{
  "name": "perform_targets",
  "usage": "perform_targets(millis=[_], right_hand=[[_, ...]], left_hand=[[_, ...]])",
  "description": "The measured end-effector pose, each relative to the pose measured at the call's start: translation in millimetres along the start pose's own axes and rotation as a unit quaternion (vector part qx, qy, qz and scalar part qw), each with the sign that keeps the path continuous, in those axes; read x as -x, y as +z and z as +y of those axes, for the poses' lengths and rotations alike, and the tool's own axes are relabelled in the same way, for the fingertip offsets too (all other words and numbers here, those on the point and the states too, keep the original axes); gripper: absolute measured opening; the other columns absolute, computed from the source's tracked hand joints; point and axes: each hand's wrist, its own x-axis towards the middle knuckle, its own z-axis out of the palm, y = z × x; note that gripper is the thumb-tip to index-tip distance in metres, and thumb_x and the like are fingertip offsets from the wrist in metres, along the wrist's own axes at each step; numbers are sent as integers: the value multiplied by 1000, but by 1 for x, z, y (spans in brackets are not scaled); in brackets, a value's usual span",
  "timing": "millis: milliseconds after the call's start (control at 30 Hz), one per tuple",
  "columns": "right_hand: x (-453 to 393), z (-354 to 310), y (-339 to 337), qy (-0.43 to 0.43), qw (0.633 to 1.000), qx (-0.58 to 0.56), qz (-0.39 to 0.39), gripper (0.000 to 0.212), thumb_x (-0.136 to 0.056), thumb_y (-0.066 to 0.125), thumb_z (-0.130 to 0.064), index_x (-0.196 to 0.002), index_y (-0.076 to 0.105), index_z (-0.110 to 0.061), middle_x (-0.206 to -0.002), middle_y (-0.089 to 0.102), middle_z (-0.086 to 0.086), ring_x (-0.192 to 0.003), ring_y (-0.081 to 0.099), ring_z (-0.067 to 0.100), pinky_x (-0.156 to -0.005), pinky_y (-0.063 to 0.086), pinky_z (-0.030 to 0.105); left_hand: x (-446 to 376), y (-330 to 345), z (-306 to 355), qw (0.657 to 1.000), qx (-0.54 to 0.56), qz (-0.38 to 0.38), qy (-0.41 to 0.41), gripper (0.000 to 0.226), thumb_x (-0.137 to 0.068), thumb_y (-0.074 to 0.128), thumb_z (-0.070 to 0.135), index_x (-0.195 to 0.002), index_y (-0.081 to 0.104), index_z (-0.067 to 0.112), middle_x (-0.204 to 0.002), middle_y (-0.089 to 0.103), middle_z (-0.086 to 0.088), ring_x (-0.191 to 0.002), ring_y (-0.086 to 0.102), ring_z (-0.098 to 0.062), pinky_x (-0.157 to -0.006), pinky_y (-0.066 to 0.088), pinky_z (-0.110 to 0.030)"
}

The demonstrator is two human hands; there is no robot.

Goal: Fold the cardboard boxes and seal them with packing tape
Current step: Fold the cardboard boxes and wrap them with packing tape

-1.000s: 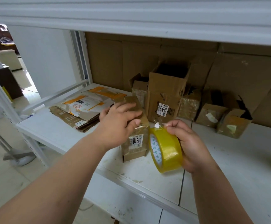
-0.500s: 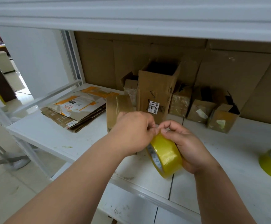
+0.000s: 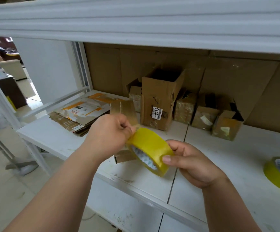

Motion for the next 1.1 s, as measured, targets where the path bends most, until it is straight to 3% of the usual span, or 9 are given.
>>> perform_targets(millis=[133, 267, 433, 533, 667, 700, 800, 933, 1100], right_hand=[[-8, -5, 9, -9, 1000, -8, 5, 40, -70, 76, -32, -103, 73, -9, -98, 71, 15, -92, 65, 28, -83, 50, 36], [-17, -10, 12, -11, 999, 41, 27, 31, -63, 79, -45, -83, 76, -22, -81, 71, 4, -75, 64, 16, -70, 49, 27], [-20, -13, -4, -12, 998, -55, 25, 31, -70, 69, -22, -94, 73, -2, -91, 67, 24, -87, 60, 35, -88, 42, 43], [-23, -14, -14, -5, 995, -93, 36, 50, -65, 59, -10, -110, 64, 13, -97, 64, 27, -94, 56, 39, -93, 39, 45], [-28, -28, -32, -7, 999, 13, 49, 47, -60, 80, -9, -104, 69, 5, -93, 67, 25, -89, 60, 36, -84, 44, 39], [-30, -32, -37, -2, 997, 44, 62, 49, -56, 85, -19, -99, 72, 0, -90, 70, 23, -88, 61, 36, -83, 46, 39], [-42, -38, -48, -3, 987, 110, 117, 39, -55, 79, -46, -82, 77, -17, -83, 74, 12, -82, 67, 35, -80, 51, 44], [-67, -50, -49, 6, 968, 222, 118, 40, -53, 80, -66, -81, 77, -38, -83, 75, -4, -83, 72, 23, -82, 56, 44], [-97, -57, -51, 37, 947, 299, 106, 14, -65, 74, -61, -75, 73, -51, -77, 72, -17, -82, 70, 15, -83, 56, 40]], left_hand=[[18, -6, -9, 993, 88, 34, -71, 24, -91, 67, 29, -68, 66, 21, -64, 69, 11, -49, 54, 1, -49, 33, -24], [23, -20, -12, 974, 162, 94, -126, 21, -94, 64, 27, -75, 65, 18, -61, 71, 10, -46, 53, 3, -44, 33, -18], [21, -29, -18, 946, 246, 114, -175, 21, -92, 67, 23, -78, 65, 7, -62, 71, 0, -65, 70, -12, -77, 53, -38], [18, -26, -20, 929, 291, 130, -188, 21, -92, 67, 16, -77, 65, 2, -64, 71, -4, -62, 72, -15, -89, 55, -50], [11, -26, -26, 908, 321, 162, -215, 21, -90, 70, 15, -75, 64, 3, -61, 69, 0, -59, 71, -16, -86, 58, -48], [8, -26, -29, 902, 329, 168, -224, 21, -90, 71, 14, -73, 64, 4, -60, 68, 0, -58, 70, -16, -85, 58, -48], [2, -23, -32, 886, 345, 182, -249, 23, -87, 72, 12, -66, 64, 8, -55, 67, -1, -56, 70, -19, -85, 59, -50], [-5, -11, -39, 874, 334, 221, -276, 15, -81, 73, 10, -66, 69, 8, -54, 67, -3, -51, 67, -16, -83, 59, -50], [-9, 1, -51, 864, 323, 234, -307, 14, -77, 72, 5, -65, 67, 3, -50, 64, -1, -44, 62, -11, -82, 60, -50]])
